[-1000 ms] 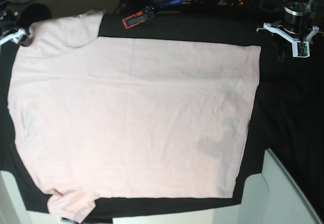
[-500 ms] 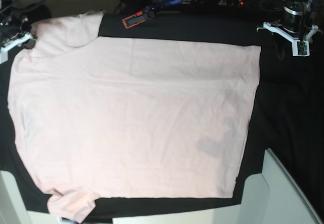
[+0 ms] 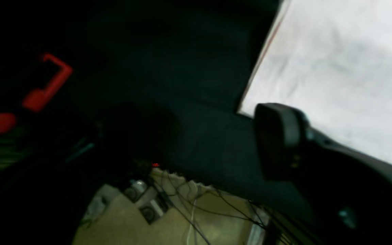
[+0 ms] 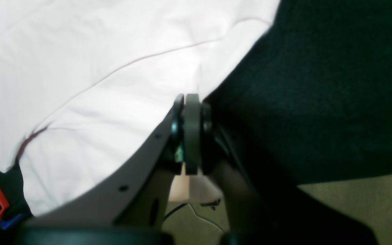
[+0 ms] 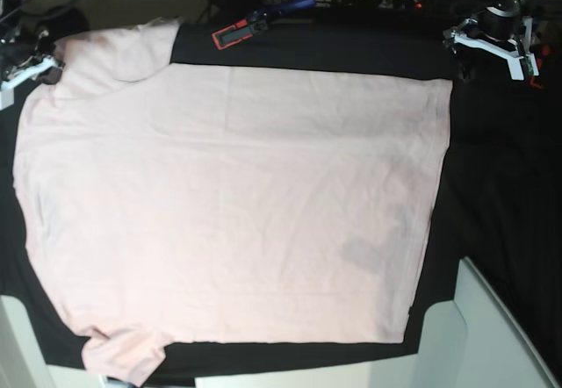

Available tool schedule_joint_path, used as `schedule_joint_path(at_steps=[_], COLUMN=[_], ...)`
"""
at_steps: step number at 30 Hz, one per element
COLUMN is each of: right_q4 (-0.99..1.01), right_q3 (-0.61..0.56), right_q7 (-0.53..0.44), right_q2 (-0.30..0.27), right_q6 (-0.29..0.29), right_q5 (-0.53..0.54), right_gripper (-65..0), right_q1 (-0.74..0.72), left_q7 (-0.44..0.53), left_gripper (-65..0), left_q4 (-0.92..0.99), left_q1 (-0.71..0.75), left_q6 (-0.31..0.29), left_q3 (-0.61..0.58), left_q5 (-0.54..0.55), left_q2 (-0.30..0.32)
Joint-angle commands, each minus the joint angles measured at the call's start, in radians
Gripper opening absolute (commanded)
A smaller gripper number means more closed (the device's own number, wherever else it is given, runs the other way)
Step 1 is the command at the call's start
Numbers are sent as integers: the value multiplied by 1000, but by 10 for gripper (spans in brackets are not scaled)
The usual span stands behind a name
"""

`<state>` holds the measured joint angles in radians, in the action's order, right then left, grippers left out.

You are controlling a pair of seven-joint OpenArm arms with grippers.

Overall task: Fold the T-shirt properly
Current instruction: 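Close both grippers on the shirt edge corners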

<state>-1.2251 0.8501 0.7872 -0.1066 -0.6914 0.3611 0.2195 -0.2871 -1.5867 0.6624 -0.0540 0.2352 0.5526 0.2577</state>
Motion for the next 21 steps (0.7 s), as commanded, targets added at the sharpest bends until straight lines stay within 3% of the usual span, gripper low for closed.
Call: schedule_joint_path(at_steps=[1,3,15,21], right_q4=[-11,-11,-11,-11], right_q3=[2,2,2,2], right_q7=[-4,-4,-4,-4], right_q2=[-12,-12,-12,-12], right_q6=[-7,-7,-7,-7], right_q5=[8,8,8,8], right_gripper=[-650,-650,-650,-650], right_q1=[1,2,2,2], left_q7=[24,24,22,22], left_gripper=[-106,-104,-106,-107], left_q4=[3,39,147,242], left_q1=[-6,-25,-129,-194], left_q6=[-25,-54,-56,-56], left_q3=[6,6,-4,-112], left_q5=[4,5,4,2], left_q2=[9,5,-10,-8])
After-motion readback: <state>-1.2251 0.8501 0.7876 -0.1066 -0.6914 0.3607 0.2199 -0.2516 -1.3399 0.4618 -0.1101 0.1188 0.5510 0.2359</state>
